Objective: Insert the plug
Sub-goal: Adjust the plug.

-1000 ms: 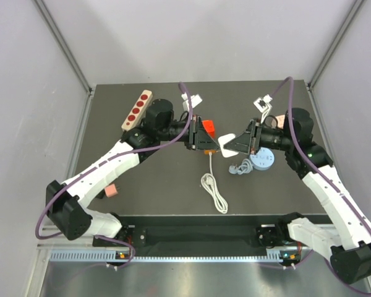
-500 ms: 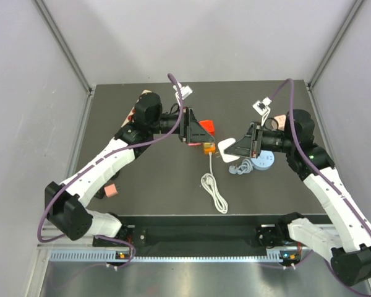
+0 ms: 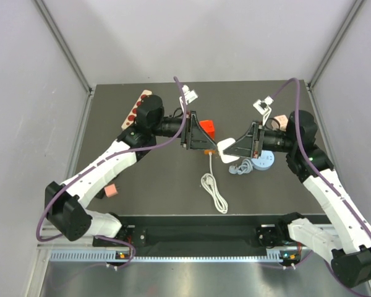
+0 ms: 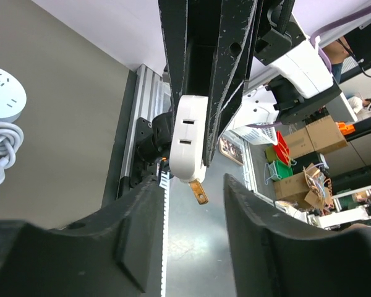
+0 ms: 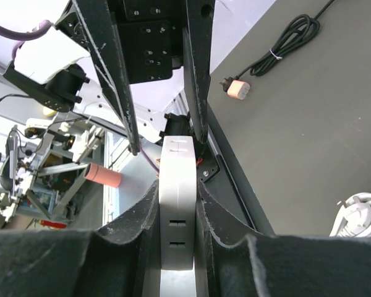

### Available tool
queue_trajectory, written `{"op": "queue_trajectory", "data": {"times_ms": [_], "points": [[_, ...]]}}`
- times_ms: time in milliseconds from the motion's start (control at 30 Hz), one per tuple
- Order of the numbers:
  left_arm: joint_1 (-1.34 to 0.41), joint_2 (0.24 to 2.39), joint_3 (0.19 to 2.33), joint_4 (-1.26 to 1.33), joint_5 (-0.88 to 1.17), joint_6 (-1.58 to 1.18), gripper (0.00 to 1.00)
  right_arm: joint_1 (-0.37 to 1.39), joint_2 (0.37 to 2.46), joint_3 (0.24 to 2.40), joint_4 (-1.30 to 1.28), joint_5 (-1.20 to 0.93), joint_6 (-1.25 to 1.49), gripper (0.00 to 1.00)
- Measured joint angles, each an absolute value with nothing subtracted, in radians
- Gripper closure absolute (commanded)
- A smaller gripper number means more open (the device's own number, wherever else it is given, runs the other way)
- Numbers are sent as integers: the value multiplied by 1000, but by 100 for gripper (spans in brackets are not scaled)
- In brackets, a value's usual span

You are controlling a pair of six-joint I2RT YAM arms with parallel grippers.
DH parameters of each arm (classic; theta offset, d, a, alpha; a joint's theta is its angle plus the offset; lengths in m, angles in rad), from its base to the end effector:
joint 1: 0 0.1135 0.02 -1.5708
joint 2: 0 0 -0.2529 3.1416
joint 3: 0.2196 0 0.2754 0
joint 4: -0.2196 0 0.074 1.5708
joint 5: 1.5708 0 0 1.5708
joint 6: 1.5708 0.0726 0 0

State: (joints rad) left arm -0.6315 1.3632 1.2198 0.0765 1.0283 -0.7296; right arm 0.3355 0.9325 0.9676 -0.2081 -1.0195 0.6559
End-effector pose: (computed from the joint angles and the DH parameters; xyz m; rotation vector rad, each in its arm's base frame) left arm 0.2488 -0.2590 0.3745 0.8346 1.7869 -1.7918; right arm 0.2121 0.1394 0.3667 -0.5354 1.8688 1.5686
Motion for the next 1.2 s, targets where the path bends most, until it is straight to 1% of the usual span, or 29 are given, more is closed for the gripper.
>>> {"op": "queue_trajectory", "data": {"times_ms": [133, 300, 333, 400, 500, 533, 567, 667, 767, 833, 867, 900, 933, 967, 1000, 1067, 1100, 1133, 1200], "points": [[-640, 1365, 1220, 79, 1028, -730, 55, 336, 932, 954, -190, -1031, 664, 100], [-649, 1375, 1220, 82, 1024, -730, 65, 336, 932, 934, -176, -1047, 681, 100], [-649, 1378, 1220, 83, 1024, -730, 73, 336, 932, 934, -172, -1048, 683, 100], [-650, 1385, 1220, 81, 1022, -728, 78, 336, 931, 928, -163, -1056, 692, 100], [-650, 1390, 1220, 80, 1025, -725, 76, 335, 931, 923, -161, -1057, 701, 100], [-650, 1391, 1220, 77, 1025, -725, 74, 335, 931, 923, -162, -1057, 701, 100], [-650, 1391, 1220, 76, 1024, -725, 68, 335, 931, 923, -162, -1057, 702, 100], [-657, 1393, 1220, 78, 1021, -721, 62, 338, 932, 922, -152, -1058, 704, 100], [-677, 1401, 1220, 80, 1021, -723, 61, 340, 933, 921, -141, -1058, 704, 100], [-684, 1407, 1220, 82, 1024, -727, 73, 340, 933, 921, -141, -1058, 704, 100], [-684, 1408, 1220, 83, 1026, -730, 82, 340, 933, 918, -138, -1062, 706, 100], [-684, 1410, 1220, 83, 1028, -736, 96, 340, 933, 916, -132, -1063, 701, 98], [-683, 1413, 1220, 86, 1032, -744, 100, 340, 933, 916, -126, -1063, 699, 94], [-683, 1413, 1220, 89, 1032, -753, 100, 340, 935, 915, -119, -1060, 696, 89], [-682, 1413, 1220, 92, 1029, -757, 100, 340, 936, 914, -113, -1060, 696, 77], [-681, 1413, 1218, 102, 1029, -760, 100, 340, 937, 910, -103, -1061, 705, 65], [-682, 1413, 1216, 110, 1028, -761, 100, 340, 937, 906, -96, -1063, 712, 58], [-682, 1413, 1213, 121, 1028, -762, 100, 342, 937, 898, -88, -1065, 720, 55], [-682, 1413, 1205, 142, 1026, -768, 100, 347, 937, 881, -65, -1067, 735, 54]]}}
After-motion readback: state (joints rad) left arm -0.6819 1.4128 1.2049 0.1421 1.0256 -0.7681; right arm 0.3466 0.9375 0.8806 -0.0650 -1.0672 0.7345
